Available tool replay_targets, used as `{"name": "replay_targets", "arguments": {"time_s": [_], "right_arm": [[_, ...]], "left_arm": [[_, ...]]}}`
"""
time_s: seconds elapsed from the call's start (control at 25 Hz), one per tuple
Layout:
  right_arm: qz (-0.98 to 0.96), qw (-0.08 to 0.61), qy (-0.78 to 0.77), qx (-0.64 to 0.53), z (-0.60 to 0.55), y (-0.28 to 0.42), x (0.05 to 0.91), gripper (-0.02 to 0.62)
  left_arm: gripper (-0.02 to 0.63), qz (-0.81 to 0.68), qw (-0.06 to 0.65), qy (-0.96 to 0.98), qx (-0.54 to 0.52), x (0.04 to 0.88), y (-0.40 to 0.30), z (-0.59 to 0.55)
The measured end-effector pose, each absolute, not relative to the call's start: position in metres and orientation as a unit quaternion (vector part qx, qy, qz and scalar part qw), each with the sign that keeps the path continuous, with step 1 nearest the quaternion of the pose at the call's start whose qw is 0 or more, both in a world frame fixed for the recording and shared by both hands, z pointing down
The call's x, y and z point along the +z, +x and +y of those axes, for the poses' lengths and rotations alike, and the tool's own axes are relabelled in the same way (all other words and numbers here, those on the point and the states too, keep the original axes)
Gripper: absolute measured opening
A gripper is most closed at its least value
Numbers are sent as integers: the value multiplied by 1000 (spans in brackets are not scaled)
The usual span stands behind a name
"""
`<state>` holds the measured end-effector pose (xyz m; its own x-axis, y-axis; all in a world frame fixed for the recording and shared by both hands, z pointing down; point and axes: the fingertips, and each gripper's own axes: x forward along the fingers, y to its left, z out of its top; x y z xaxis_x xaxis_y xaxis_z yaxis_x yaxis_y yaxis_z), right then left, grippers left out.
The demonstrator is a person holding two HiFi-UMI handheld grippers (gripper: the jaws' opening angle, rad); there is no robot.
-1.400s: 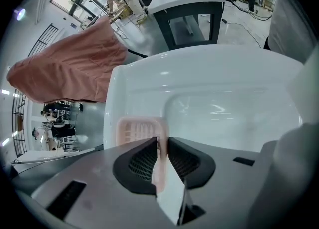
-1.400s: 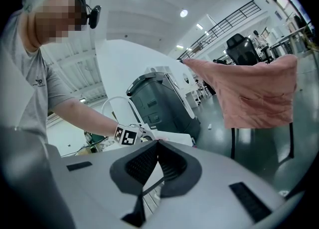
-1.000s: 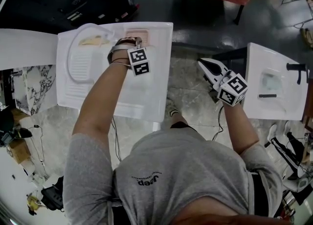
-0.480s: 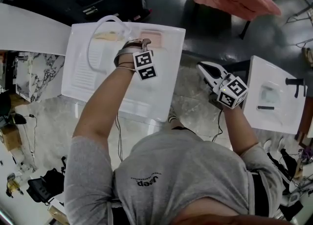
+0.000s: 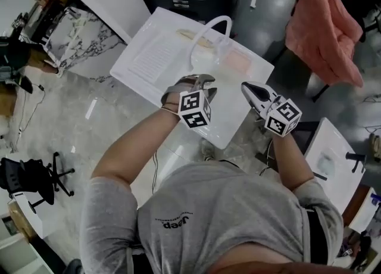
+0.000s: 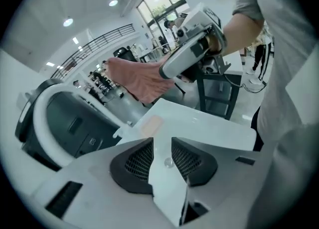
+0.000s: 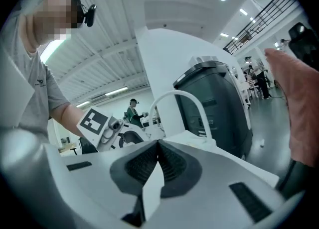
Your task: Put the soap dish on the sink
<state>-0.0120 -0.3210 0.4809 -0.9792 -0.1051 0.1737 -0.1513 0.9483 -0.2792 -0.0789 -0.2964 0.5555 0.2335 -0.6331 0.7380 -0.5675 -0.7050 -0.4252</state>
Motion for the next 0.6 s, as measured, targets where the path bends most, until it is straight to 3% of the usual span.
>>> {"name": "replay_targets", "arguments": {"time_s": [0.28, 0.6], "right_arm": [[-989, 89, -54, 104, -237, -139, 440, 52], [-977, 88, -184, 61, -66, -268, 393, 52]], "left_arm": [[63, 547, -34, -735, -400, 494, -206, -170], [32, 710, -92, -641, -276, 437, -315, 48]]}}
